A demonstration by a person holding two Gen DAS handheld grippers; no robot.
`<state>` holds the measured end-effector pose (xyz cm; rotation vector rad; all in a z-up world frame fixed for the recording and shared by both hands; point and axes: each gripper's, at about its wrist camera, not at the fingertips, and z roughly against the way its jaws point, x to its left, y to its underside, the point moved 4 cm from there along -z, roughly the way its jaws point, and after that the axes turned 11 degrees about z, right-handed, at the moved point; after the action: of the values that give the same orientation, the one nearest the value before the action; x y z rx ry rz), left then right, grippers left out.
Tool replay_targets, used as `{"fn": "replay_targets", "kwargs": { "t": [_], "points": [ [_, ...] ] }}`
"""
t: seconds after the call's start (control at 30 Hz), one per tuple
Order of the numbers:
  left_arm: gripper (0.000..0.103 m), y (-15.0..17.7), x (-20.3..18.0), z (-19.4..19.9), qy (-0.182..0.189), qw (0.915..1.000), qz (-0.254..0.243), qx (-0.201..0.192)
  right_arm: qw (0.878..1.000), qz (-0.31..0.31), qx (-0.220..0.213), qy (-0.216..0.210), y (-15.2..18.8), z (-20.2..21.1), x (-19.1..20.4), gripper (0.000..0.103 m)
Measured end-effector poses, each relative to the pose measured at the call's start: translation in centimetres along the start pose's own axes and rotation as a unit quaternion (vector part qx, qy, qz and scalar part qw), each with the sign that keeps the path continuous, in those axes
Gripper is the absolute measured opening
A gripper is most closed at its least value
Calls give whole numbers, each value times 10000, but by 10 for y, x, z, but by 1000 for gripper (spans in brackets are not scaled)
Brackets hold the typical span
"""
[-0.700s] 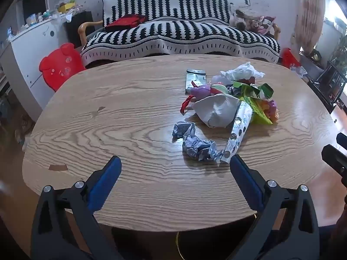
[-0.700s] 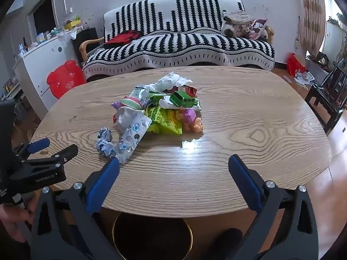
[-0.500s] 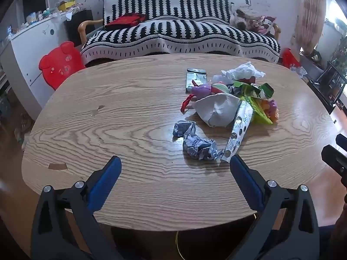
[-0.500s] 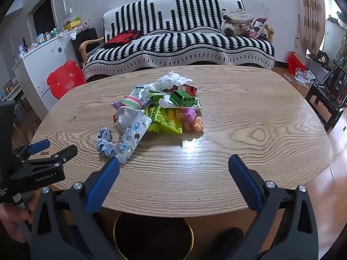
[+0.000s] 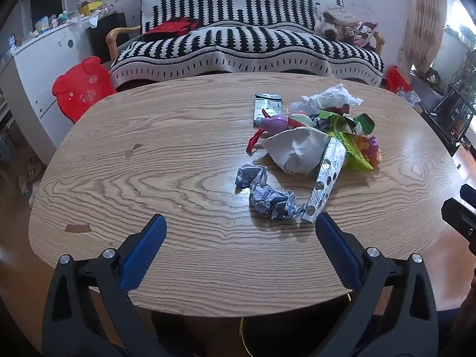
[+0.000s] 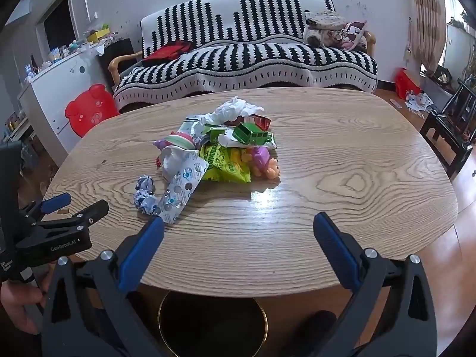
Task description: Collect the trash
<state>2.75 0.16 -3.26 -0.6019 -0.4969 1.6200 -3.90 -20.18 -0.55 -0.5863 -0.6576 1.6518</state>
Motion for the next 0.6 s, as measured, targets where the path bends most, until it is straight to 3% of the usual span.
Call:
{"fn": "replay_targets", "kwargs": {
  "t": [0.6],
  "points": [
    [97, 0, 0, -1, 19, 10000, 1, 16, 10000, 16, 12, -29, 1, 1, 1, 97]
  ]
}}
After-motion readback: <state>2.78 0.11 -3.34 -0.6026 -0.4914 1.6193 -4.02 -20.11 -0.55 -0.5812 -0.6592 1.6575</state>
